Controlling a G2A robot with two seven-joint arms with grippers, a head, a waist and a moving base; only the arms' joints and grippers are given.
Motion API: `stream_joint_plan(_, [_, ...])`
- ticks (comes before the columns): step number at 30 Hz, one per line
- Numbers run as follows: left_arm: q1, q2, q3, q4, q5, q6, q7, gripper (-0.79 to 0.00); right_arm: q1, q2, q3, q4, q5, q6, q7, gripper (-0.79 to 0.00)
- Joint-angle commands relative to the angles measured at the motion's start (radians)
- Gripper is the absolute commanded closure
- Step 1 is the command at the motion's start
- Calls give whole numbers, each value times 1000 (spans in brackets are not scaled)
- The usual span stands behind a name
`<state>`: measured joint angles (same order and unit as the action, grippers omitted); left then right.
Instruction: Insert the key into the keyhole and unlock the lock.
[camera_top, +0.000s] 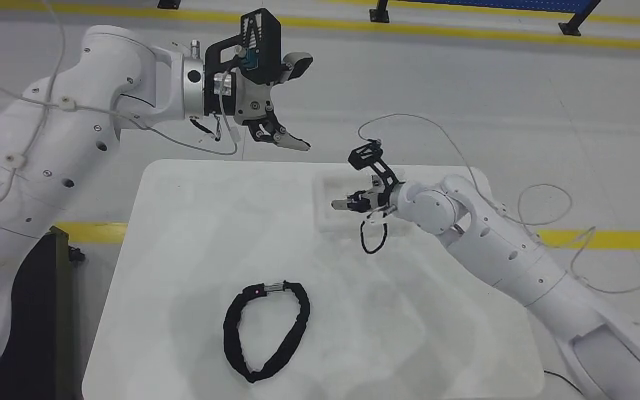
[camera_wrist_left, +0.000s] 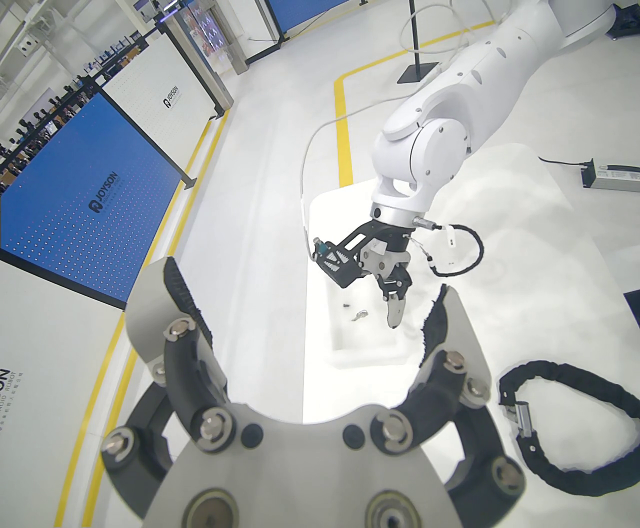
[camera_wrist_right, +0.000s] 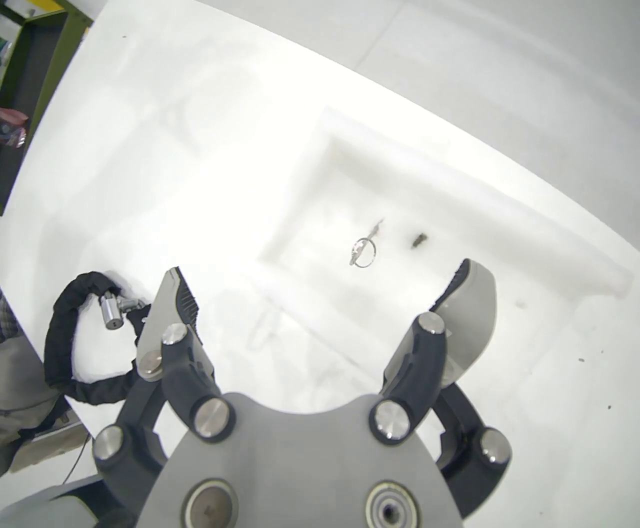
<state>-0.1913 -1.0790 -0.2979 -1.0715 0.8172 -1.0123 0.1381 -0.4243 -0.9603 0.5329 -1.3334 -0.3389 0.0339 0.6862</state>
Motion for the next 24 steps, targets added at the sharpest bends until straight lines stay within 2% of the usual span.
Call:
stream_joint_plan(1, [0, 0, 0, 0, 0, 0, 0, -785, 6, -17, -12, 11, -4, 57, 3, -785])
stream_joint_plan(8, [0, 0, 0, 0, 0, 0, 0, -785, 25, -80, -57, 73, -37, 182, -2, -785])
stream_joint_plan(14, [0, 0, 0, 0, 0, 0, 0, -785, 42, -128, -84, 135, -55, 180, 14, -779])
stream_joint_plan(16, [0, 0, 0, 0, 0, 0, 0, -785, 47, -141, -90, 151, -66, 177, 22, -717])
stream_joint_plan(18, [0, 0, 0, 0, 0, 0, 0, -785, 50, -152, -93, 166, -73, 176, 28, -585])
stream_joint_plan(24, [0, 0, 0, 0, 0, 0, 0, -785, 55, -181, -93, 206, -94, 189, 44, -440])
